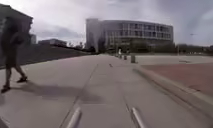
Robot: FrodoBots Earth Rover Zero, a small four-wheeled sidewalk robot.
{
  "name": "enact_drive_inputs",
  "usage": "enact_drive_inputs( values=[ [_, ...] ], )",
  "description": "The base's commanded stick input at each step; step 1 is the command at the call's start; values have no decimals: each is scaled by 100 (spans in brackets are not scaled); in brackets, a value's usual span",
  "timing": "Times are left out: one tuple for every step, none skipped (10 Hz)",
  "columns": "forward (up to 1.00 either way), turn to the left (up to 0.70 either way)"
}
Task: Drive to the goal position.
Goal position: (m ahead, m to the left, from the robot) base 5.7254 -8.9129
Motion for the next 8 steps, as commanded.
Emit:
enact_drive_inputs(
  values=[
    [100,-7],
    [100,-27],
    [100,-27],
    [100,0],
    [100,0],
    [100,-7],
    [100,-27],
    [100,-27]
  ],
)
